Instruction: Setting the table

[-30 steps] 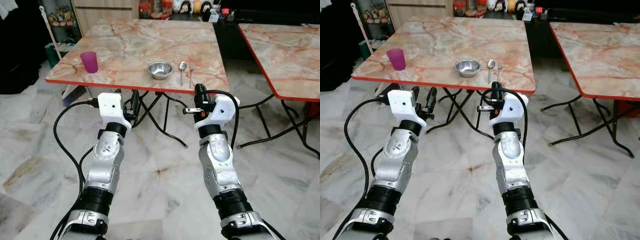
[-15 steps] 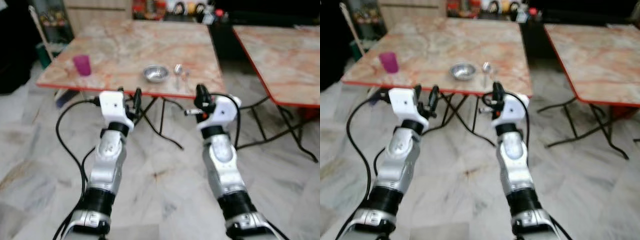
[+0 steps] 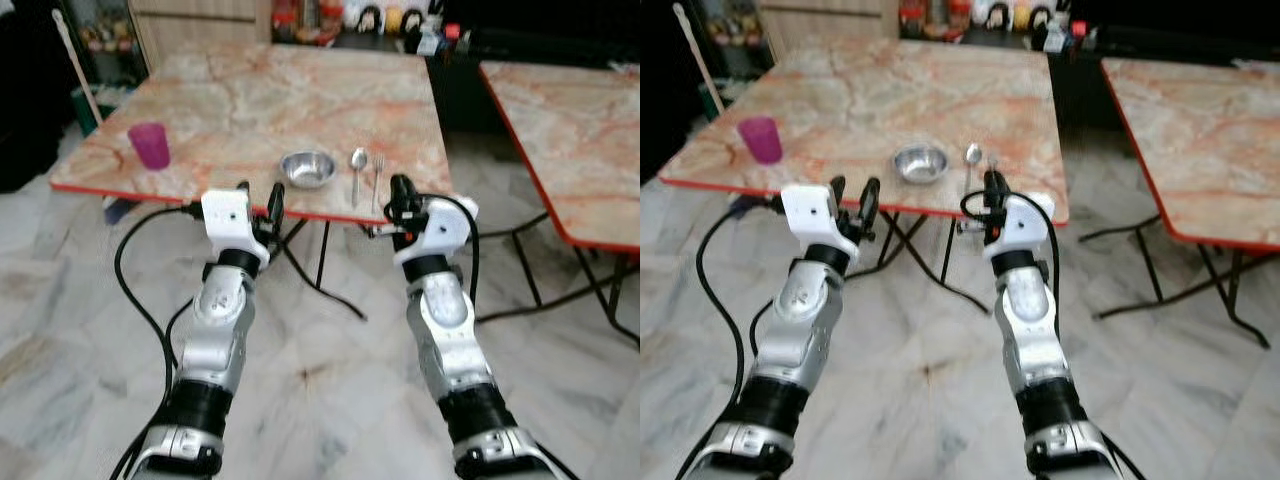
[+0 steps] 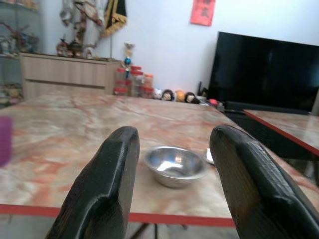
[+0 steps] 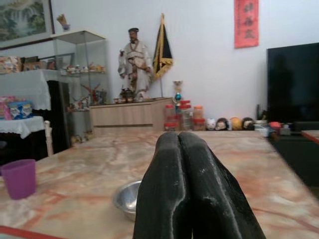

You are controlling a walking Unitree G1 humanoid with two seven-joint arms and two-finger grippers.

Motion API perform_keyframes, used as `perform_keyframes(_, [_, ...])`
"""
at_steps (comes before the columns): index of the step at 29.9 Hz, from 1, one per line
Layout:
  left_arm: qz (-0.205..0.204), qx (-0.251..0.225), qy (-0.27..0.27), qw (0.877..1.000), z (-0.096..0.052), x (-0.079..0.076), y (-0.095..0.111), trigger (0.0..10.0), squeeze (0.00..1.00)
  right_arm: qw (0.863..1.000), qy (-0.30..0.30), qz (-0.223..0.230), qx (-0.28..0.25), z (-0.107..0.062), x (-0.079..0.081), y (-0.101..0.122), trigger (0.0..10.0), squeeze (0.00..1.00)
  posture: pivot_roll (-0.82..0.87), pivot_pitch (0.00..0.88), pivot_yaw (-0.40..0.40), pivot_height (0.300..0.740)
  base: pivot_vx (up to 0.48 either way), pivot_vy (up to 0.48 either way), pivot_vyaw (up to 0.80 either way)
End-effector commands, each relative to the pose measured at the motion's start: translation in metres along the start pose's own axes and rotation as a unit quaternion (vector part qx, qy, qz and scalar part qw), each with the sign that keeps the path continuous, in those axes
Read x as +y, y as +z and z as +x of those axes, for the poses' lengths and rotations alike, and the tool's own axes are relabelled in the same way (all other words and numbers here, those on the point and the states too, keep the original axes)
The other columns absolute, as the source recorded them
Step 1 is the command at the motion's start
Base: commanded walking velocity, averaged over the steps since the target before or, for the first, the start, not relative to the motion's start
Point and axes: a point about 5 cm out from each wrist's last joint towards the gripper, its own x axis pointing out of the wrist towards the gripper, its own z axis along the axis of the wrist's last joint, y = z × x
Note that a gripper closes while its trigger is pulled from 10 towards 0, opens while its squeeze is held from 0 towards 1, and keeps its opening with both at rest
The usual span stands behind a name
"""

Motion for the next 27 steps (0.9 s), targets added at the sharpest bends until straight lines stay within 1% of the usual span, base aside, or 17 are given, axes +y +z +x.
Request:
perform_keyframes(1, [0.002, -0.006, 0.000, 1.000, 0.0009, 0.0036, 0.0041, 10.0, 0.00, 1.000, 0.009, 0.011, -0.009, 0.0045, 0.0065, 0.0055, 10.0, 0.00, 0.05, 0.109, -0.037, 0.740, 0.412, 0.000, 0.00])
perform_keyframes(5, [0.001, -0.007, 0.000, 1.000, 0.0012, 0.0038, 0.0044, 10.0, 0.00, 1.000, 0.006, 0.015, -0.007, 0.0045, 0.0058, 0.0054, 10.0, 0.00, 0.05, 0.107, -0.036, 0.740, 0.412, 0.000, 0.00])
perform_keyframes(8, [0.002, -0.007, -0.009, 1.000, 0.0036, 0.0002, 0.0050, 10.0, 0.00, 1.000, -0.002, 0.014, 0.000, 0.0054, 0.0021, 0.0041, 10.0, 0.00, 0.04, 0.107, -0.032, 0.740, 0.414, 0.000, -0.78])
perform_keyframes(14, [0.002, -0.006, -0.011, 1.000, 0.0039, 0.0006, 0.0052, 10.0, 0.00, 1.000, -0.004, 0.013, -0.008, 0.0058, 0.0030, 0.0058, 10.0, 0.00, 0.05, 0.105, -0.029, 0.740, 0.414, 0.000, 0.00])
perform_keyframes(27, [0.000, -0.005, -0.017, 1.000, 0.0032, 0.0004, 0.0042, 10.0, 0.00, 1.000, 0.005, 0.016, -0.014, 0.0078, 0.0086, 0.0074, 10.0, 0.00, 0.04, 0.064, -0.027, 0.740, 0.412, 0.000, 0.00])
